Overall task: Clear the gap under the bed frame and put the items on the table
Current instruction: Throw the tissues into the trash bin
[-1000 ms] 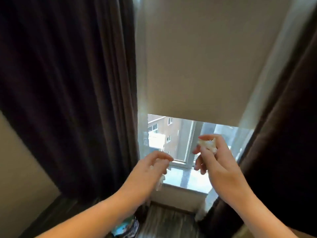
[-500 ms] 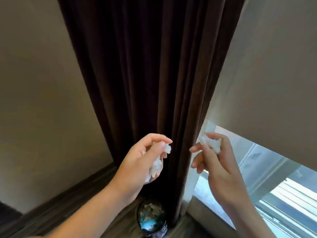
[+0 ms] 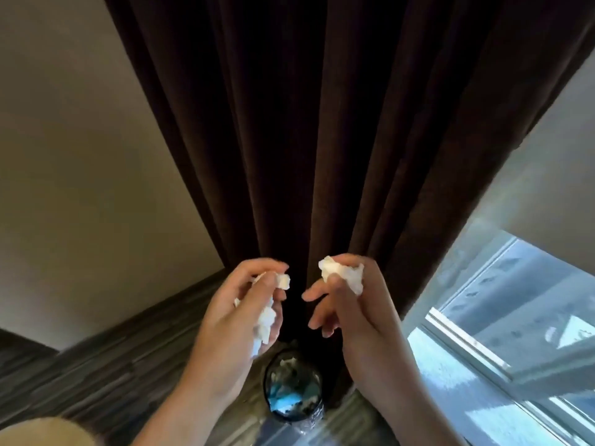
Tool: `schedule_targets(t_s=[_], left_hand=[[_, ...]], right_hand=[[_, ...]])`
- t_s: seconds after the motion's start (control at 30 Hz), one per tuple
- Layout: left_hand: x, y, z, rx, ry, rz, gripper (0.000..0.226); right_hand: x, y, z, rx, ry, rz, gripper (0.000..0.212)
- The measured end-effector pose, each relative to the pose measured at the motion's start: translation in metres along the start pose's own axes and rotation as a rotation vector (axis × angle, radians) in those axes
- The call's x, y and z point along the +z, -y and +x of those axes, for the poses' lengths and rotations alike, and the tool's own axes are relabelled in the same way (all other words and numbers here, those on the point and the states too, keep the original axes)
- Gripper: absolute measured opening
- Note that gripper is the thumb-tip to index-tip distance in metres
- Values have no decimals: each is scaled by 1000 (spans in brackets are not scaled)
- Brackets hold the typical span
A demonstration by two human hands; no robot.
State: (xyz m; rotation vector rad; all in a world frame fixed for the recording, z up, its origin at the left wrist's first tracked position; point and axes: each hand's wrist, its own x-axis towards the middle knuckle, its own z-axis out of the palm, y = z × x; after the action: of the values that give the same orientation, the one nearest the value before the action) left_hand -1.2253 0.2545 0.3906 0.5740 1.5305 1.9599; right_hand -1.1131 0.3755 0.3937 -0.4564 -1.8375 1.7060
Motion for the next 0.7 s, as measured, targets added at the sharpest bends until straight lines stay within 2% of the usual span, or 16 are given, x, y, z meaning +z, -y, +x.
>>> schedule_targets(t_s=[0.17, 0.43, 0.63, 0.7], left_hand=[[-44, 111, 60, -61, -127, -106, 15], [-157, 334, 99, -268, -312, 65, 22], [-220, 494, 95, -476, -373, 150, 20], [-231, 535, 92, -604, -399, 155, 17]], right_hand=[[20, -129, 7, 230, -39, -24, 14], [61, -379, 1, 515, 9, -226, 27], [77, -560, -25, 684, -39, -263, 13], [79, -604, -35, 743, -41, -309, 10]])
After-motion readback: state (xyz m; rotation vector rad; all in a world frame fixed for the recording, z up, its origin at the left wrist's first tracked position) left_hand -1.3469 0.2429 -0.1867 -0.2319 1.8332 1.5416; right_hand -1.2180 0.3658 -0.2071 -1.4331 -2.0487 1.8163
